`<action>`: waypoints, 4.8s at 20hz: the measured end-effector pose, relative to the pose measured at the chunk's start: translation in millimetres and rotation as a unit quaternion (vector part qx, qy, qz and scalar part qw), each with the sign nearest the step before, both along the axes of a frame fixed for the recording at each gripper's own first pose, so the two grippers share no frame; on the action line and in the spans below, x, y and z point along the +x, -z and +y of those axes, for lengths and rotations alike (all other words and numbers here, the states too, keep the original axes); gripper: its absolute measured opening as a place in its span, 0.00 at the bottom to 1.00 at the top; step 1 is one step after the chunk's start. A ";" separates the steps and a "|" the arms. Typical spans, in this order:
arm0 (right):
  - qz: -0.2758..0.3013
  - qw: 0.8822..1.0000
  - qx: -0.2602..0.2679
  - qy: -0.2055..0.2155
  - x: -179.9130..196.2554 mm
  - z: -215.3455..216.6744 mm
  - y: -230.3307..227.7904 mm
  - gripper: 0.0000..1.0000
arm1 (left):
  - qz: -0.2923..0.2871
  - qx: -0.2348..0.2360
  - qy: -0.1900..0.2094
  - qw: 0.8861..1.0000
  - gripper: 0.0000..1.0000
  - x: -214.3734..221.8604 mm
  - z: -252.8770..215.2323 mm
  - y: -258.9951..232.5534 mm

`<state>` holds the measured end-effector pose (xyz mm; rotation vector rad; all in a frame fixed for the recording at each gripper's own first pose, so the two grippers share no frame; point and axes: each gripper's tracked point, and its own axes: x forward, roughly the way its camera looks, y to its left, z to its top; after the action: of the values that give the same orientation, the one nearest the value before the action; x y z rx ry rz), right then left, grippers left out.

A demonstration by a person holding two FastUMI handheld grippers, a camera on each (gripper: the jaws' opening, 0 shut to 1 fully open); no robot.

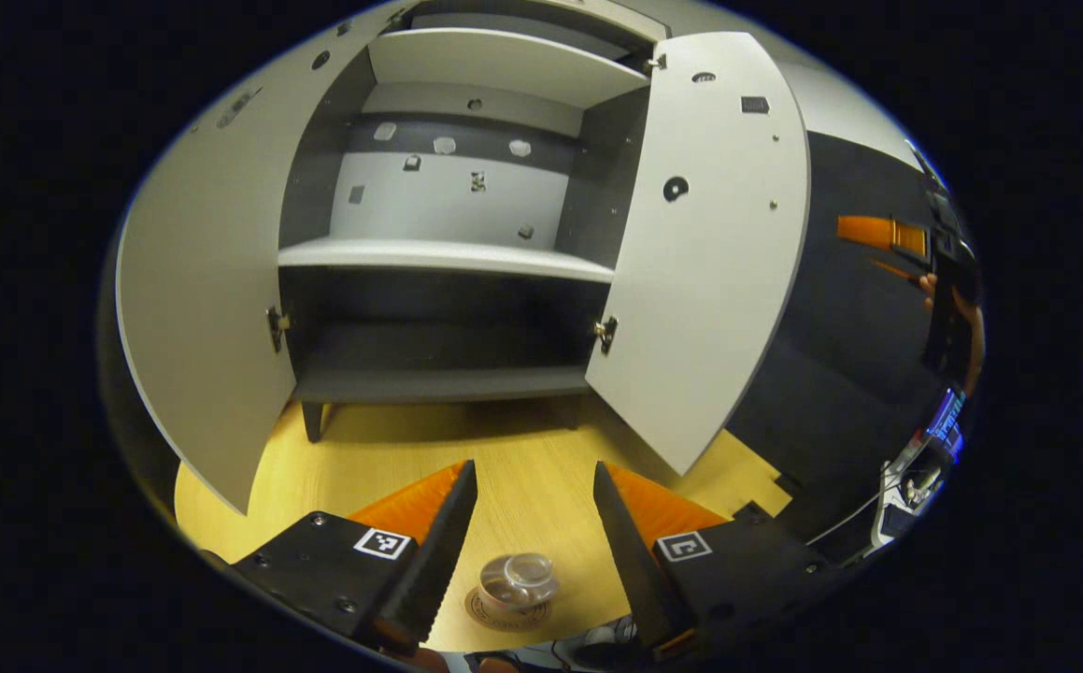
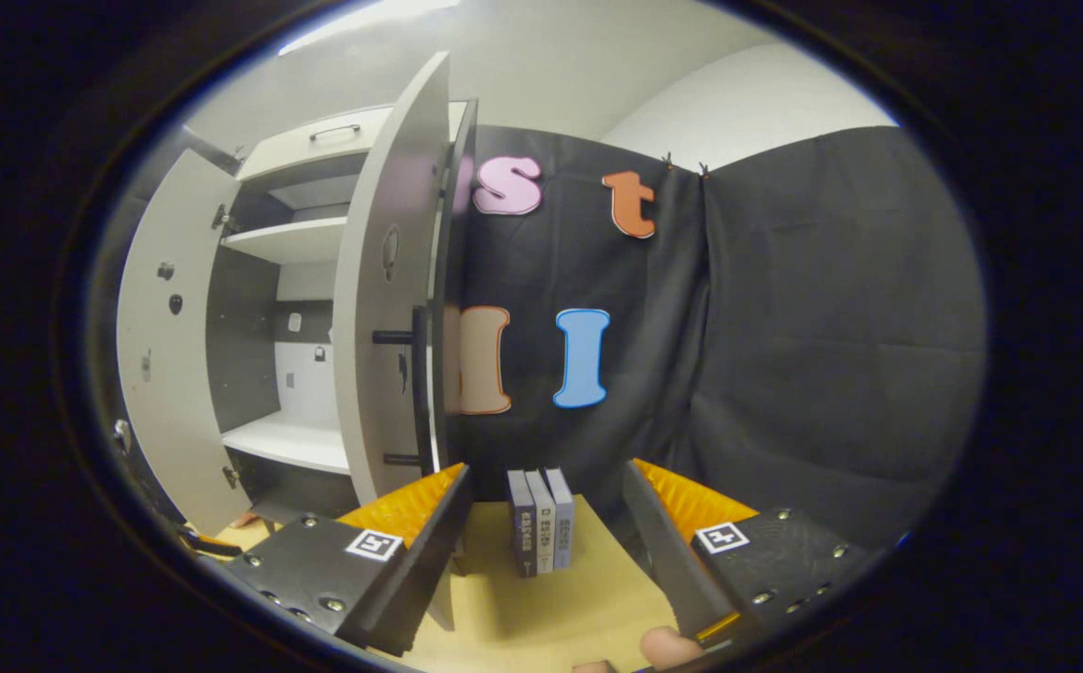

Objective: Grasp the bottle in the cabinet with the left hand and place it on the coaster, then close the right door with the right hand and the left door with the left hand.

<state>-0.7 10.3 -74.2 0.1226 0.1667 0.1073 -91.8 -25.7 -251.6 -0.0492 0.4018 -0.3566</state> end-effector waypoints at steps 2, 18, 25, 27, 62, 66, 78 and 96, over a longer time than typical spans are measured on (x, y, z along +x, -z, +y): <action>-0.001 1.000 0.005 -0.005 0.5 3.3 -1.5 0.98 | -0.036 0.002 -0.012 0.999 0.81 12.9 5.4 -31.7; -0.004 0.998 0.011 -0.065 15.1 57.0 -9.8 0.98 | -0.180 0.025 -0.135 0.974 0.93 22.5 72.0 -164.9; 0.001 0.996 0.006 -0.094 16.4 70.6 -11.7 0.98 | -0.168 0.022 -0.158 0.973 0.93 21.4 89.4 -160.6; 0.005 0.995 0.008 -0.098 15.0 72.9 -12.2 0.98 | -0.169 0.017 -0.162 0.972 0.93 24.1 92.4 -162.0; 0.017 0.966 0.039 -0.257 -20.7 265.1 -24.4 0.99 | -0.175 0.034 -0.311 0.933 0.93 -43.9 241.1 -175.3; 0.023 0.963 0.037 -0.265 -26.7 280.3 -20.7 0.99 | -0.169 0.034 -0.318 0.932 0.93 -40.4 257.0 -171.0; 0.029 0.967 0.045 -0.249 -26.3 297.1 -18.7 0.99 | -0.160 0.030 -0.328 0.931 0.93 -20.4 298.2 -158.0; 0.041 0.968 0.027 -0.245 -27.7 302.7 -2.5 0.99 | -0.142 0.024 -0.298 0.944 0.93 -0.1 300.4 -149.5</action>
<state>-28.4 313.0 -71.8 0.1383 0.2756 0.6015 -91.9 274.7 -102.2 -0.0672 0.0943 0.2454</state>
